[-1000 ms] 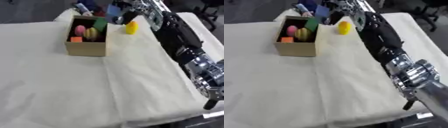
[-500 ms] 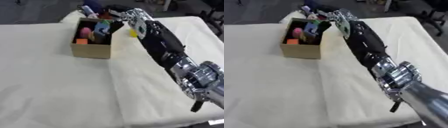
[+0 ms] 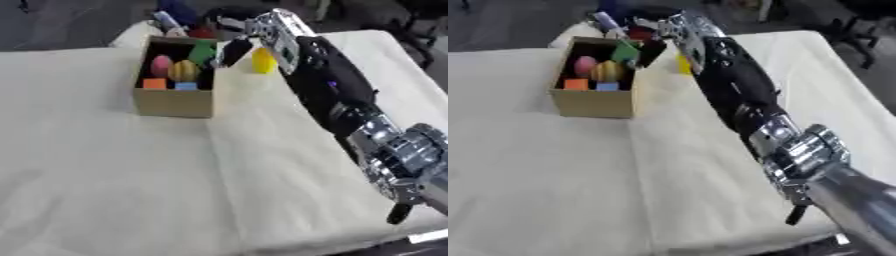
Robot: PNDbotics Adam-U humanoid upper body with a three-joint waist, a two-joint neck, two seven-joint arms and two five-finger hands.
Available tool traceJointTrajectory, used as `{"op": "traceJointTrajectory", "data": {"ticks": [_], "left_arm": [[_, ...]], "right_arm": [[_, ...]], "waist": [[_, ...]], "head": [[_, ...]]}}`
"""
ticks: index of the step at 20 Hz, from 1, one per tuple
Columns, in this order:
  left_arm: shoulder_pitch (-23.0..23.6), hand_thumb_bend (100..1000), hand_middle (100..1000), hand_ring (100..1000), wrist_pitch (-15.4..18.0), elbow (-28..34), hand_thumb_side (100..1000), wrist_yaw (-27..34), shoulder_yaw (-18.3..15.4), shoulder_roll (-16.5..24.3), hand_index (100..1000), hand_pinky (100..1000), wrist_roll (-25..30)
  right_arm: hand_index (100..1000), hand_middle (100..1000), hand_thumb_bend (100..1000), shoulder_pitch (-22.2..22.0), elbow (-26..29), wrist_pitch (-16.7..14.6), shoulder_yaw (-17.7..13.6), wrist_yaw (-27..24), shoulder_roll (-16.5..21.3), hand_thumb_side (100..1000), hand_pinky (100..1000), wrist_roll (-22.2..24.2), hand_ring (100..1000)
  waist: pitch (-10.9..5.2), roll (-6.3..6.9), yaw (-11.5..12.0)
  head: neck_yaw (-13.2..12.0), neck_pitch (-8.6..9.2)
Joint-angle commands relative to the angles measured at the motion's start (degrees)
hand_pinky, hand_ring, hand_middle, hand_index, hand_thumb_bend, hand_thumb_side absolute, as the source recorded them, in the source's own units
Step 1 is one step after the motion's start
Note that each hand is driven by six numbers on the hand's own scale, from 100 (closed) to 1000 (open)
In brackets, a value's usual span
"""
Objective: Pick up objects on the table and place them in the box.
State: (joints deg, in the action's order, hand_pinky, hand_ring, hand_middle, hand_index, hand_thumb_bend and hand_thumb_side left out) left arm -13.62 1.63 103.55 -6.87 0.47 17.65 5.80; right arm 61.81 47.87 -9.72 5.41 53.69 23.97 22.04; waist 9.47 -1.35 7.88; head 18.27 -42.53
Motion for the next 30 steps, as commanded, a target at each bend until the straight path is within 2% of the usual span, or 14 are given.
{"op": "traceJointTrajectory", "data": {"ticks": [1, 4, 9, 10, 11, 13, 17, 19, 22, 23, 24, 27, 30], "left_arm": [[-0.5, 463, 651, 708, 0.0, 1.1, 559, -0.2, -0.5, 1.3, 736, 746, -0.3], [-0.7, 462, 651, 708, 0.1, 1.2, 560, -0.2, -0.5, 1.2, 736, 746, -0.2], [-0.8, 462, 650, 708, 0.1, 1.3, 562, 0.0, -0.5, 1.0, 736, 746, -0.3], [-0.9, 460, 650, 708, 0.1, 1.3, 564, 0.0, -0.5, 0.9, 736, 747, -0.3], [-1.0, 462, 650, 708, 0.1, 1.3, 563, 0.0, -0.5, 0.9, 736, 747, -0.3], [-1.1, 461, 650, 707, 0.1, 1.4, 563, 0.1, -0.6, 0.8, 736, 747, -0.3], [-1.3, 460, 650, 707, 0.1, 1.4, 564, 0.2, -0.5, 0.7, 736, 747, -0.2], [-1.4, 461, 650, 707, 0.0, 1.4, 563, 0.3, -0.5, 0.6, 736, 747, -0.2], [-1.3, 460, 649, 707, 0.0, 1.3, 563, 0.3, -0.5, 0.6, 736, 747, -0.2], [-1.3, 460, 649, 707, 0.0, 1.3, 563, 0.3, -0.5, 0.6, 736, 747, -0.2], [-1.2, 460, 649, 706, 0.0, 1.3, 563, 0.3, -0.5, 0.6, 736, 747, -0.2], [-1.1, 459, 649, 706, -0.1, 1.1, 561, 0.3, -0.5, 0.6, 735, 747, -0.3], [-0.8, 458, 648, 706, -0.1, 1.0, 561, 0.3, -0.6, 0.6, 735, 747, -0.4]], "right_arm": [[1000, 949, 307, 0.9, -1.9, 4.5, -2.8, -1.6, 3.7, 414, 808, -5.1, 842], [1000, 938, 290, 0.6, -6.8, 8.0, -4.6, -2.4, 5.0, 431, 802, -8.8, 835], [1000, 942, 293, -0.1, -13.7, 12.0, -6.3, -2.0, 6.1, 448, 805, -13.9, 841], [1000, 937, 316, -0.3, -15.0, 12.6, -6.4, -1.6, 6.1, 414, 805, -14.4, 842], [1000, 938, 297, -0.4, -16.2, 13.0, -6.5, -1.3, 6.1, 463, 806, -14.6, 844], [1000, 925, 297, -0.8, -18.1, 13.6, -6.7, -1.1, 6.0, 475, 804, -14.4, 844], [966, 833, 287, -1.4, -20.5, 14.0, -7.0, -1.7, 5.7, 449, 788, -14.3, 818], [908, 778, 266, -1.6, -21.1, 13.5, -7.0, -2.1, 5.5, 426, 773, -14.1, 792], [638, 535, 171, -1.7, -20.2, 12.7, -7.0, -2.3, 5.5, 205, 711, -16.3, 675], [602, 506, 156, -1.7, -19.5, 12.5, -7.0, -2.3, 5.5, 171, 700, -18.0, 652], [529, 444, 133, -1.7, -18.8, 12.2, -7.0, -2.2, 5.5, 114, 677, -19.8, 612], [443, 358, 100, -1.6, -16.0, 11.4, -6.7, -2.6, 5.5, 100, 639, -24.9, 556], [422, 334, 100, -1.4, -12.2, 9.8, -5.8, -3.9, 5.3, 100, 625, -27.2, 534]], "waist": [[0.16, 0.22, 0.1], [0.74, 0.32, 0.7], [1.76, 0.65, 1.9], [1.96, 0.76, 2.0], [2.13, 0.85, 2.2], [2.45, 1.04, 2.4], [2.85, 1.39, 2.9], [2.85, 1.54, 2.9], [2.59, 1.65, 2.7], [2.44, 1.67, 2.6], [2.27, 1.67, 2.4], [1.64, 1.60, 1.7], [0.95, 1.46, 0.9]], "head": [[0.0, 1.20], [0.2, 1.86], [0.8, 3.16], [0.8, 3.37], [0.9, 3.50], [1.2, 3.75], [1.6, 4.16], [1.7, 4.19], [1.7, 4.09], [1.7, 4.01], [1.6, 3.93], [1.4, 3.66], [1.1, 3.31]]}}
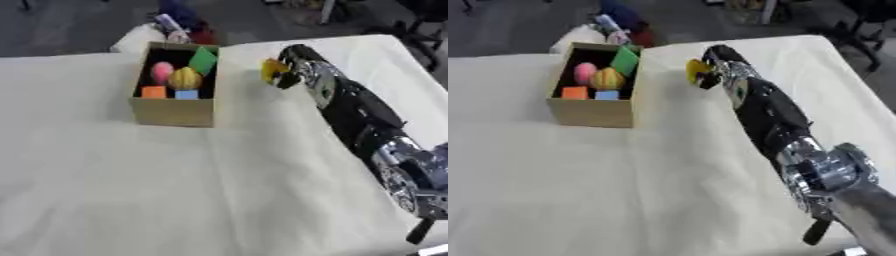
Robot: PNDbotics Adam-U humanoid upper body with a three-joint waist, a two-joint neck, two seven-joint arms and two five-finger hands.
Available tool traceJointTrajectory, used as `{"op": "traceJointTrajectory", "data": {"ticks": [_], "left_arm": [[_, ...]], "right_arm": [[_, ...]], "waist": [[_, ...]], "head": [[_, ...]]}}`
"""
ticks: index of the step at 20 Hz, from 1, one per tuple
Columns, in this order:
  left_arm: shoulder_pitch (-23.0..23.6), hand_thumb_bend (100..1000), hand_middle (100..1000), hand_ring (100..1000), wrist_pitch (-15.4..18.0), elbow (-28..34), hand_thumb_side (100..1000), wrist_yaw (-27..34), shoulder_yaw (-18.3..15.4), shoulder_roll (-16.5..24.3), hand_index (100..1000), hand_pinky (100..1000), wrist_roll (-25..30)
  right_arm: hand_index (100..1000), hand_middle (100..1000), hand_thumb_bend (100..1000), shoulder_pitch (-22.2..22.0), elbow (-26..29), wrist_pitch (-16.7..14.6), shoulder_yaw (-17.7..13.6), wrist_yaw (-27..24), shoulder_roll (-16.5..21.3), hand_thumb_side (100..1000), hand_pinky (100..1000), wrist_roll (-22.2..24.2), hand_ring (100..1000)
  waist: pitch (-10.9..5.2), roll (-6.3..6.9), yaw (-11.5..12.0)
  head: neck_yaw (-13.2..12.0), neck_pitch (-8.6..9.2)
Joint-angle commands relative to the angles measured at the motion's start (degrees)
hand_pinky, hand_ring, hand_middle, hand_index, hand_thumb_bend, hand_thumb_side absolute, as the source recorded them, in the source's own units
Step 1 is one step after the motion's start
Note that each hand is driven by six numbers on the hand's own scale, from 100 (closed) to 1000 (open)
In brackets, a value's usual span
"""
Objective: Pick up objects on the table and place them in the box.
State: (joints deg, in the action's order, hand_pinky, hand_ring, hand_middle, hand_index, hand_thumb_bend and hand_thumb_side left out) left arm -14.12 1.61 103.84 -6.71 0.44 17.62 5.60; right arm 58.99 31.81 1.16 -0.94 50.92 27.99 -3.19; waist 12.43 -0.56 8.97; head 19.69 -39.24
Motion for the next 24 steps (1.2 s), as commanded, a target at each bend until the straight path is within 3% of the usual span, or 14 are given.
{"op": "traceJointTrajectory", "data": {"ticks": [1, 8, 10, 11, 13, 14, 15, 17, 18, 19, 21, 24], "left_arm": [[-0.1, 459, 648, 706, -0.1, 0.6, 560, 0.1, -0.5, 0.7, 735, 747, -0.2], [0.2, 459, 647, 705, 0.0, 0.5, 559, 0.0, -0.4, 0.6, 734, 747, -0.2], [0.2, 457, 647, 705, 0.0, 0.5, 562, 0.0, -0.3, 0.5, 734, 747, -0.1], [0.1, 460, 646, 705, 0.0, 0.5, 558, 0.0, -0.3, 0.5, 734, 747, -0.1], [0.0, 462, 646, 705, 0.0, 0.6, 558, 0.0, -0.2, 0.4, 734, 747, 0.0], [-0.1, 462, 645, 705, 0.0, 0.6, 558, 0.1, -0.2, 0.4, 734, 747, 0.0], [-0.1, 462, 645, 704, 0.0, 0.6, 558, 0.1, -0.2, 0.4, 734, 747, 0.0], [-0.2, 463, 645, 704, -0.1, 0.6, 557, 0.1, -0.2, 0.4, 734, 747, 0.0], [-0.2, 463, 645, 704, -0.1, 0.6, 557, 0.1, -0.2, 0.4, 734, 747, 0.0], [-0.1, 463, 645, 704, -0.1, 0.6, 557, 0.1, -0.2, 0.4, 734, 747, 0.0], [-0.1, 464, 645, 704, -0.1, 0.6, 557, 0.0, -0.3, 0.4, 734, 747, -0.1], [0.2, 465, 646, 705, -0.1, 0.5, 557, -0.1, -0.4, 0.5, 735, 747, -0.2]], "right_arm": [[419, 331, 100, 1.7, 5.6, -1.7, 1.1, -1.6, 1.2, 100, 622, -2.1, 529], [438, 349, 100, 3.4, 16.0, -6.5, 6.5, -8.1, -2.4, 100, 628, 3.4, 540], [461, 372, 152, 3.7, 17.4, -8.3, 8.4, -8.2, -4.3, 100, 639, 6.7, 558], [479, 391, 100, 3.8, 17.5, -9.1, 9.1, -7.7, -5.3, 100, 648, 8.5, 573], [524, 435, 100, 3.9, 16.9, -10.2, 9.8, -6.1, -7.1, 100, 662, 11.8, 598], [567, 470, 133, 3.8, 16.4, -10.6, 9.9, -5.2, -7.8, 100, 672, 13.2, 615], [681, 562, 101, 3.5, 15.9, -11.2, 10.1, -4.6, -8.2, 175, 693, 14.9, 665], [866, 752, 181, 2.9, 15.4, -12.5, 10.7, -3.2, -8.4, 318, 735, 18.5, 754], [956, 836, 370, 2.6, 15.5, -13.1, 11.0, -2.5, -8.4, 324, 764, 20.4, 801], [984, 876, 261, 2.4, 15.8, -13.5, 11.4, -1.6, -8.2, 444, 775, 22.3, 817], [1000, 958, 326, 2.0, 17.2, -14.3, 12.0, 0.5, -7.7, 485, 807, 24.9, 858], [1000, 1000, 363, 1.4, 20.1, -15.1, 12.5, 2.8, -6.7, 487, 820, 26.4, 876]], "waist": [[-2.26, 0.58, -0.4], [-3.28, -0.08, -0.3], [-3.35, -0.17, 0.0], [-3.36, -0.21, 0.3], [-3.34, -0.24, 0.7], [-3.32, -0.26, 0.9], [-3.32, -0.30, 1.0], [-3.34, -0.41, 1.1], [-3.36, -0.45, 1.1], [-3.39, -0.50, 1.0], [-3.48, -0.59, 0.6], [-3.76, -0.68, -0.3]], "head": [[-0.4, -0.16], [-0.3, -1.00], [-0.1, -1.15], [0.1, -1.16], [0.4, -1.11], [0.4, -1.10], [0.5, -1.09], [0.5, -1.12], [0.5, -1.12], [0.4, -1.15], [0.2, -1.26], [-0.3, -1.46]]}}
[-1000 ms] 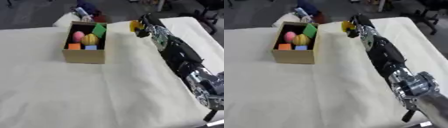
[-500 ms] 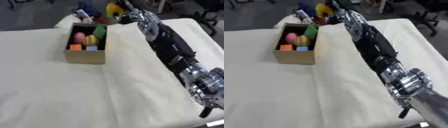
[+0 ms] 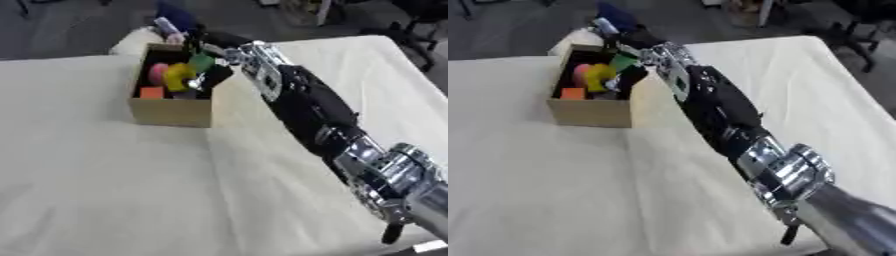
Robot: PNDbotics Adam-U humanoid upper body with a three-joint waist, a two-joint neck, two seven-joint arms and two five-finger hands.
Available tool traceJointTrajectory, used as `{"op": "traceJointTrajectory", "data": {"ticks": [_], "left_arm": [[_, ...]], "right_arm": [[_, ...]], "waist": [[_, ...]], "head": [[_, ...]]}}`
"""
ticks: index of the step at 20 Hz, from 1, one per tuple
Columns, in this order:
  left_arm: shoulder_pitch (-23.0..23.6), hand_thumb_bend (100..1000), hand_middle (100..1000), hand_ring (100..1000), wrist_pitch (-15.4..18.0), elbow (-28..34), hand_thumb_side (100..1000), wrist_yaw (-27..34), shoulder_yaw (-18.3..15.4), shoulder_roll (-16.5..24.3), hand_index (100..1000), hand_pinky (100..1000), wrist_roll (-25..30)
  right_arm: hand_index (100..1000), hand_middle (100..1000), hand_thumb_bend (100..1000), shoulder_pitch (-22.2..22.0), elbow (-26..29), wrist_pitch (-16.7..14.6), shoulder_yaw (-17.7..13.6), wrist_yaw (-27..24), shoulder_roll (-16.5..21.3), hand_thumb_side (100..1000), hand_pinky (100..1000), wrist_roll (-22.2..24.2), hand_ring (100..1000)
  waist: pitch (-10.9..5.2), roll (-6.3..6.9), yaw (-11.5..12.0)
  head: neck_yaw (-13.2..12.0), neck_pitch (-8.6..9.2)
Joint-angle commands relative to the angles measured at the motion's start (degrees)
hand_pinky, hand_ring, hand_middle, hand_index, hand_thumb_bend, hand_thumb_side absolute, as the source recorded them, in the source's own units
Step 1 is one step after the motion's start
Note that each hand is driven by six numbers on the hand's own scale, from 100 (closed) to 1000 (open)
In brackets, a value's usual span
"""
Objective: Pick up objects on the table and place them in the box.
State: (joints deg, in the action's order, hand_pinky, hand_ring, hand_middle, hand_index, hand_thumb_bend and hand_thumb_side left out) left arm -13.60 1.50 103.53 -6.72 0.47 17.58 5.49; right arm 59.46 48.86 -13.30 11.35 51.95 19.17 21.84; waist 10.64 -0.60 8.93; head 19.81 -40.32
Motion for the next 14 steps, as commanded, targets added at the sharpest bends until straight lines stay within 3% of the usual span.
{"op": "traceJointTrajectory", "data": {"ticks": [1, 3, 7, 10, 14], "left_arm": [[-0.3, 465, 645, 705, 0.0, 0.8, 556, -0.2, -0.5, 0.6, 734, 747, -0.2], [-0.1, 467, 646, 705, 0.0, 0.7, 556, -0.3, -0.7, 0.5, 734, 748, -0.4], [1.1, 471, 650, 708, -0.3, 0.3, 553, -0.7, -1.7, 0.8, 732, 749, -1.6], [1.8, 472, 655, 711, -0.6, 0.1, 550, -1.0, -2.5, 0.9, 730, 750, -3.2], [2.6, 473, 664, 717, -0.9, -0.3, 553, -1.4, -3.3, 0.9, 731, 752, -5.1]], "right_arm": [[1000, 1000, 361, 0.8, 4.1, -0.9, 0.3, 2.0, 2.6, 479, 819, 1.4, 875], [1000, 976, 314, 0.2, 6.7, -1.2, 0.3, 1.2, 3.6, 409, 805, 0.7, 853], [996, 872, 139, -3.1, 17.1, -0.2, -0.1, -9.3, 7.7, 245, 756, -4.4, 775], [957, 809, 100, -8.4, 27.2, 3.8, -1.2, -21.0, 11.9, 221, 720, -10.2, 723], [882, 720, 100, -19.3, 41.3, 10.8, -3.7, -36.3, 15.6, 246, 670, -19.0, 639]], "waist": [[-2.08, -0.69, -0.6], [-2.33, -0.73, -1.4], [-3.18, -0.91, -4.2], [-3.53, -1.30, -6.4], [-3.42, -1.57, -9.0]], "head": [[-0.7, -0.52], [-1.4, -0.72], [-5.5, -2.42], [-9.0, -3.59], [-13.6, -3.79]]}}
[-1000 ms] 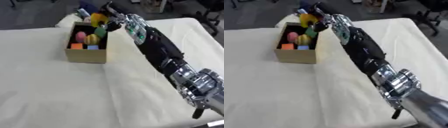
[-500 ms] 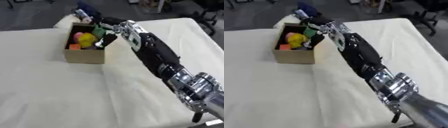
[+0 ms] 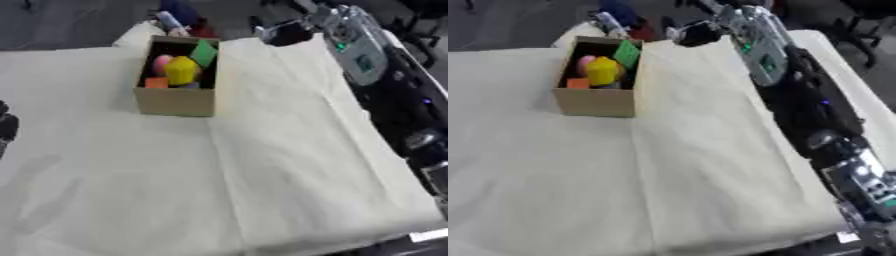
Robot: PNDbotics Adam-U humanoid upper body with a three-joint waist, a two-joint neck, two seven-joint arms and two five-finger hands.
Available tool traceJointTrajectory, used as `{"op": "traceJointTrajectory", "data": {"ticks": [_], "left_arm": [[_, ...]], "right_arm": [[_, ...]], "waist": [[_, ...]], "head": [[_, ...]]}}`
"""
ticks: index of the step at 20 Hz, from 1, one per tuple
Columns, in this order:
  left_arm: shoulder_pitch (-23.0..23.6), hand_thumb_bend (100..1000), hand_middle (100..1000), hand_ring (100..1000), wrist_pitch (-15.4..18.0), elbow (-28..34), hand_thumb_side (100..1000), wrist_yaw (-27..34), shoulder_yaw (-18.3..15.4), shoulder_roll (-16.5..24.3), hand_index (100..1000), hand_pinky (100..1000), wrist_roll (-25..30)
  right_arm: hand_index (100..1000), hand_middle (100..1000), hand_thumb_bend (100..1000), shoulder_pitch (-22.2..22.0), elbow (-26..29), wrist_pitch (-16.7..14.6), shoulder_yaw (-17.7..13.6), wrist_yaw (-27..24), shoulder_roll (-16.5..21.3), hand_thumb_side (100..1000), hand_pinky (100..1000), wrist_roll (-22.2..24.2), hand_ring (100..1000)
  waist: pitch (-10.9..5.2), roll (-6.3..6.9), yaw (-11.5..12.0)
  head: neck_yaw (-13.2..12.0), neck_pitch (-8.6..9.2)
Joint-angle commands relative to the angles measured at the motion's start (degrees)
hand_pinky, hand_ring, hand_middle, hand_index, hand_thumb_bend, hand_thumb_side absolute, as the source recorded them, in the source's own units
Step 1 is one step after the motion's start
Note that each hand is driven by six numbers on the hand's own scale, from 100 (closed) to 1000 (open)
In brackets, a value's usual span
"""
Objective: Pick up objects on the table and place them in the box.
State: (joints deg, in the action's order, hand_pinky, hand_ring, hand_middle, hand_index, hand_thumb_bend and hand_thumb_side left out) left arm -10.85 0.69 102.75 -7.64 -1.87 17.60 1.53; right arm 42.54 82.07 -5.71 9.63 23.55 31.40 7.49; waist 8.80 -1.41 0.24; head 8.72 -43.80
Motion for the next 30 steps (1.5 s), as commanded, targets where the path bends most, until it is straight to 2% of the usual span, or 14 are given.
{"op": "traceJointTrajectory", "data": {"ticks": [1, 3, 5, 10, 13, 20, 30], "left_arm": [[0.1, 472, 665, 718, -0.1, 0.3, 555, -0.6, -1.1, 0.7, 732, 753, -1.6], [0.5, 472, 668, 720, -0.1, 0.1, 560, -0.5, -1.3, 0.4, 733, 752, -2.4], [0.9, 469, 668, 720, -0.2, -0.1, 566, -0.3, -1.5, 0.1, 733, 752, -3.3], [1.9, 459, 667, 720, -0.1, -0.6, 592, 0.2, -2.0, -1.0, 733, 750, -6.2], [2.4, 449, 668, 721, 0.2, -0.9, 617, 0.7, -1.8, -1.8, 734, 750, -7.5], [3.0, 439, 668, 723, 0.7, -1.7, 633, 0.7, -1.5, -2.9, 732, 752, -9.2], [3.6, 418, 671, 726, 0.6, -2.8, 611, 0.9, -0.8, -3.5, 724, 758, -10.5]], "right_arm": [[859, 690, 100, -5.4, 11.2, 4.5, -2.7, -11.2, 3.6, 265, 660, -6.9, 621], [834, 667, 100, -11.5, 16.1, 5.6, -3.8, -16.7, 3.1, 288, 650, -10.6, 608], [820, 650, 100, -16.3, 19.0, 5.3, -4.8, -20.2, 1.3, 319, 645, -13.0, 599], [803, 634, 100, -25.2, 20.0, 2.8, -6.8, -23.3, -6.8, 420, 641, -15.1, 590], [801, 630, 100, -27.5, 19.2, 2.0, -7.1, -23.8, -10.2, 476, 641, -15.4, 589], [801, 628, 100, -30.9, 18.6, 1.4, -7.9, -23.6, -16.1, 529, 641, -16.3, 589], [800, 622, 100, -32.8, 17.7, 1.3, -7.3, -24.2, -18.8, 551, 641, -15.8, 588]], "waist": [[-1.53, -0.77, -0.8], [-1.37, -0.78, -1.4], [-1.11, -0.65, -2.0], [-0.38, -0.01, -3.2], [-0.08, 0.39, -3.5], [0.75, 0.95, -3.9], [1.29, 1.27, -4.4]], "head": [[-3.6, -0.31], [-5.9, -0.32], [-8.0, -0.32], [-12.6, -0.32], [-13.5, -0.32], [-12.9, -0.32], [-12.4, -0.32]]}}
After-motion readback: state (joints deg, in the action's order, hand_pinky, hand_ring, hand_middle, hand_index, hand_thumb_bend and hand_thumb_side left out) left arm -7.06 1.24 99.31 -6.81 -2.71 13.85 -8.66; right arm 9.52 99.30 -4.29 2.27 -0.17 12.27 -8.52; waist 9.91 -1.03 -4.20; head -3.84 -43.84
